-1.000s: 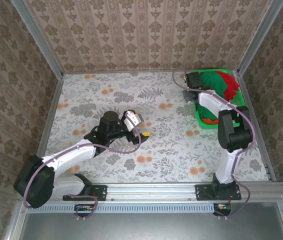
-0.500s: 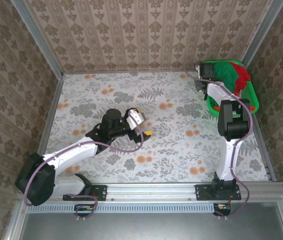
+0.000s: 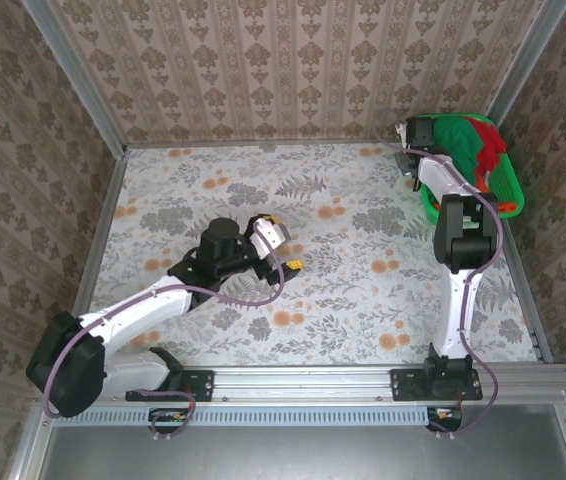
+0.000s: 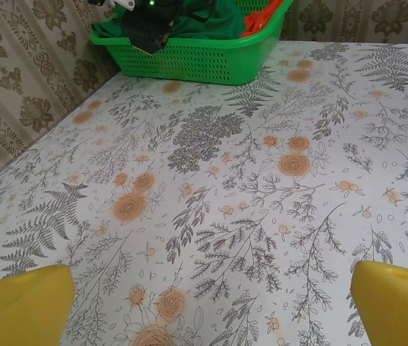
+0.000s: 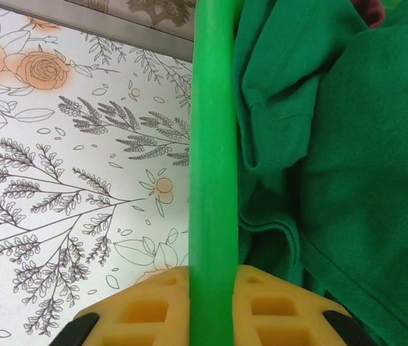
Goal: Fold and stack the t-shirts
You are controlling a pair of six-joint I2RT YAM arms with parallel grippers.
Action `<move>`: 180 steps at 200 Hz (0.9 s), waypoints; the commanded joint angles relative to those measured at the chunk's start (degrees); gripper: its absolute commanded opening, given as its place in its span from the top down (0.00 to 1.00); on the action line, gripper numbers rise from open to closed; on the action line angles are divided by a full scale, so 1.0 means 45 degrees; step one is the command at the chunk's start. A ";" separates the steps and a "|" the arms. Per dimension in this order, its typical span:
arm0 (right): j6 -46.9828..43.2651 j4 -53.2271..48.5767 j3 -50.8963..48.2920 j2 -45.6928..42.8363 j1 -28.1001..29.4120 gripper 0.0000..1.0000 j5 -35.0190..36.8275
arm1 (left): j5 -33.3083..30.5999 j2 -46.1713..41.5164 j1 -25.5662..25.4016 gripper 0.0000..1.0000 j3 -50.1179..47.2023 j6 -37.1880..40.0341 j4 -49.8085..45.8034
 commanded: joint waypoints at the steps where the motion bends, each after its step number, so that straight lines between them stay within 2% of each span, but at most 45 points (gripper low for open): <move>1: -0.0621 -0.0106 0.0382 0.0156 -0.0176 1.00 0.0175 | -0.0072 -0.0212 -0.0092 0.00 -0.0234 0.0099 0.0030; 9: -0.0579 -0.0148 0.0379 0.0073 -0.0176 0.98 0.0204 | -0.0091 -0.0191 -0.0094 0.00 -0.0248 0.0087 0.0112; 19: -0.0412 -0.0289 0.0339 -0.0147 -0.0142 0.91 -0.0013 | -0.0091 -0.0124 -0.0105 0.00 -0.0259 0.0048 0.0214; 49: 0.0810 0.0203 -0.0771 -0.1772 0.0027 0.53 -0.1751 | -0.0062 0.0274 -0.0128 0.00 -0.0252 -0.0199 0.0974; 72: 0.2340 0.1133 -0.2099 -0.3214 -0.0111 0.36 -0.2824 | 0.0036 0.0851 -0.0163 0.00 -0.0144 -0.0458 0.1764; 98: 0.4016 0.2197 -0.3366 -0.4338 -0.0590 0.30 -0.3231 | 0.0189 0.1590 -0.0295 0.00 0.0037 -0.0755 0.2786; 122: 0.5307 0.2327 -0.3433 -0.4425 -0.1358 0.29 -0.3257 | 0.0316 0.2093 -0.0383 0.00 0.0246 -0.0755 0.3141; 144: 0.5948 0.1539 -0.2229 -0.3514 -0.2078 0.27 -0.3783 | 0.0508 0.2398 -0.0391 0.00 0.0353 -0.0761 0.3351; 180: 0.6141 0.0027 0.0298 -0.1566 -0.2617 0.27 -0.3653 | 0.0748 0.2820 -0.0477 0.00 0.0431 -0.1054 0.3800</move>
